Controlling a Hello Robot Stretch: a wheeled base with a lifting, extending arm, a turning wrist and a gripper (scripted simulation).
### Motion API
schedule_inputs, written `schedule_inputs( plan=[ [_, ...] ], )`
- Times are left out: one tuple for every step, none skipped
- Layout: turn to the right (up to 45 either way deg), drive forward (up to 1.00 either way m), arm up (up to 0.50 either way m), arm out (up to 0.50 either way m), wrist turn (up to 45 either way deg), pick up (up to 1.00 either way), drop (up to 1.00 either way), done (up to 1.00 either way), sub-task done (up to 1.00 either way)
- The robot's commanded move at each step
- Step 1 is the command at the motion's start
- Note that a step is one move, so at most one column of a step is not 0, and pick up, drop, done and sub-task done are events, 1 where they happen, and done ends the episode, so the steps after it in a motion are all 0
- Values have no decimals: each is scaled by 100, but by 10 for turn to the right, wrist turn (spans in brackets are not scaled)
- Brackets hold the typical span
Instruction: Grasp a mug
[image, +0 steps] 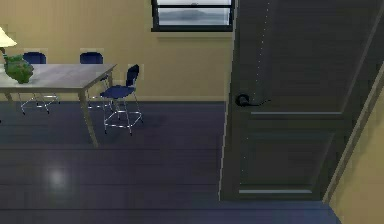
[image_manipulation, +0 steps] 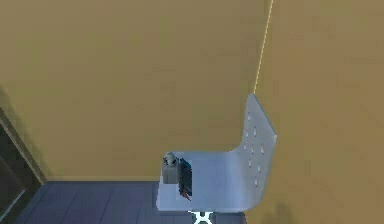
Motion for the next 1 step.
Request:
schedule_inputs(
  plan=[
    [0, 0, 50, 0, 0, 0, 0, 0, 0]
  ],
)
